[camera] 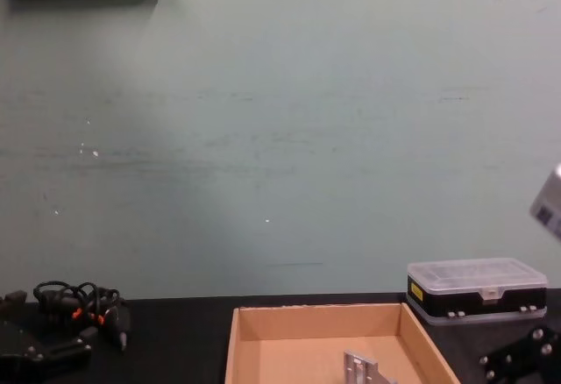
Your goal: Use one hand to pick up the angle iron from the table and place it into the box.
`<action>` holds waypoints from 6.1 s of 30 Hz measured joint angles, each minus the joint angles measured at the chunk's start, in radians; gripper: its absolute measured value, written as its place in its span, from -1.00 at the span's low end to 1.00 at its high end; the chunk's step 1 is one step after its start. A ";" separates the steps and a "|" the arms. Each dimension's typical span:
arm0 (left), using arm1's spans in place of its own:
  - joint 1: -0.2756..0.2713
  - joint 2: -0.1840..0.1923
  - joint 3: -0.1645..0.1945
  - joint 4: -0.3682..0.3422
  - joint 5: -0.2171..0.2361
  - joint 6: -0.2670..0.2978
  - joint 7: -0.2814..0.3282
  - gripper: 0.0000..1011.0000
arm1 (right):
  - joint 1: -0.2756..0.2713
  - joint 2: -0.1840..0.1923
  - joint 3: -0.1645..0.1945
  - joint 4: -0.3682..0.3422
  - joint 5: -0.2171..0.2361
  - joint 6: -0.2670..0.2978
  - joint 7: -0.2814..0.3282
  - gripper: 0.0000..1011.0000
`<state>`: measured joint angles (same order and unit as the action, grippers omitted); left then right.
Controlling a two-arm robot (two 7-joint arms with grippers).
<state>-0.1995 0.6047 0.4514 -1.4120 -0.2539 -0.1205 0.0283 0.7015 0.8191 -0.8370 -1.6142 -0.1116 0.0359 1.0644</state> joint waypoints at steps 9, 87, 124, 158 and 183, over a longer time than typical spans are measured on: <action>0.000 0.000 0.000 0.000 0.000 0.000 0.000 0.98 | 0.045 -0.052 -0.061 0.061 -0.033 -0.006 0.014 0.99; 0.000 0.000 0.000 0.000 0.000 0.000 0.000 0.98 | 0.139 -0.142 -0.170 0.210 -0.037 -0.021 0.022 -0.89; 0.000 0.000 0.000 0.000 0.000 0.000 0.000 0.98 | -0.061 -0.285 0.113 0.239 0.468 0.079 -0.312 -0.89; 0.000 0.000 0.000 0.000 0.000 0.000 0.000 0.98 | -0.088 -0.533 0.206 0.478 0.461 0.287 -0.568 -0.89; 0.000 0.000 0.000 0.000 0.000 0.000 0.000 0.98 | -0.093 -0.548 0.221 0.494 0.415 0.303 -0.544 -0.66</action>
<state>-0.1995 0.6047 0.4514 -1.4120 -0.2539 -0.1205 0.0283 0.6082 0.2715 -0.6165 -1.1198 0.3035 0.3393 0.5202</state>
